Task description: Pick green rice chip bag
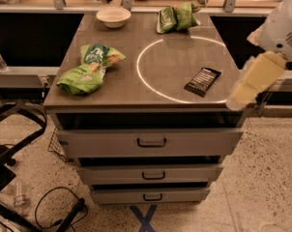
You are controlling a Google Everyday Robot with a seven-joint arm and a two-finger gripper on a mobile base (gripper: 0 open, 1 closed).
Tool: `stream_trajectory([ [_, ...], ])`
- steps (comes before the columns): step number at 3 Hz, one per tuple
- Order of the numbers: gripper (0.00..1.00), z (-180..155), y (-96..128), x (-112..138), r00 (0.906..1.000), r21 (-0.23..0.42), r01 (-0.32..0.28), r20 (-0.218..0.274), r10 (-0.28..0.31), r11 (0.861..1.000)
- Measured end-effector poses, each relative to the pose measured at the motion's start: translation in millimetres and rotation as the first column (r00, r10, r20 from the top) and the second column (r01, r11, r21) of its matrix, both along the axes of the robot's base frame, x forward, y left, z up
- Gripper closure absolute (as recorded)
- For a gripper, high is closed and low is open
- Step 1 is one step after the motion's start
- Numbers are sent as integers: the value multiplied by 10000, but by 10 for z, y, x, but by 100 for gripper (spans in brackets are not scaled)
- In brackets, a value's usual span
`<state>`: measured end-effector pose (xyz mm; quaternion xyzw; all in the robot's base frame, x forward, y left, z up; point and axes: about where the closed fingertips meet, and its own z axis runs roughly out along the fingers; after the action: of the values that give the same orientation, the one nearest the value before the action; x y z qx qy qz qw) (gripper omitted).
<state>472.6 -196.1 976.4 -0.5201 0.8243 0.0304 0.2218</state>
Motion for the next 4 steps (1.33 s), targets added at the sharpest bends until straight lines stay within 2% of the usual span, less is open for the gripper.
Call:
stream_trajectory([
  [1,0,-19,173,201,9877,1237,1557,-94,-1558,9800],
  [2,0,77,452,416,9618,1731,2665,167,-2734,9481],
  [3,0,136,586,741,9260,1304,3632,590,-3729,9226],
  [4,0,149,581,806,8936,1381,4353,542,-4457,8896],
])
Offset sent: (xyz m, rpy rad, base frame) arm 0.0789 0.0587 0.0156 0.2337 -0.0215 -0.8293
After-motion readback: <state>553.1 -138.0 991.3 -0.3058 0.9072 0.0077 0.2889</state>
